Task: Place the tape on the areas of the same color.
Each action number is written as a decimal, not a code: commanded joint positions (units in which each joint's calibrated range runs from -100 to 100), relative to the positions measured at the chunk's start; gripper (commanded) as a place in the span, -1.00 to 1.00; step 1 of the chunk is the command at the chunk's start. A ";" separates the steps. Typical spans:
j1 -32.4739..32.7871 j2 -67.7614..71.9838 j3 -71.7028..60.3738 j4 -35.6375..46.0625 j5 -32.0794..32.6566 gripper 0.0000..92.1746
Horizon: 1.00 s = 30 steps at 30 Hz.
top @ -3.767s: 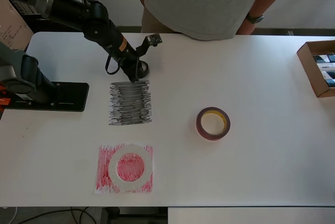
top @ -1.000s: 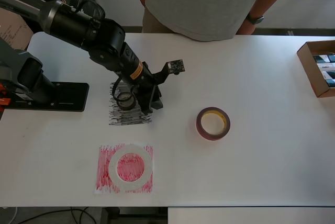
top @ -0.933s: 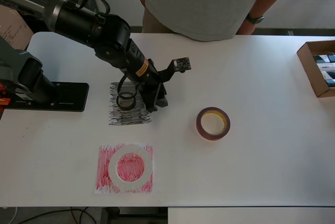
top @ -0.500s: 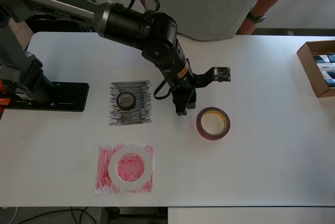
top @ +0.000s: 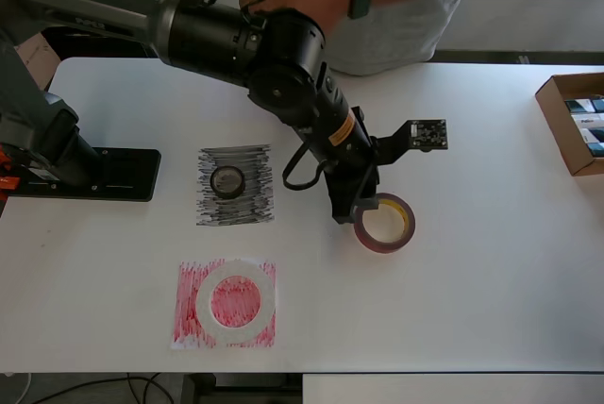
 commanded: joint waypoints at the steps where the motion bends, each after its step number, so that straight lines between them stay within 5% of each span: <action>1: -3.98 -6.55 19.52 -1.31 -6.06 -0.06; 19: -16.61 -12.82 45.87 -19.13 -23.17 -0.06; 30: -17.01 -8.14 46.69 -24.05 -24.89 -0.06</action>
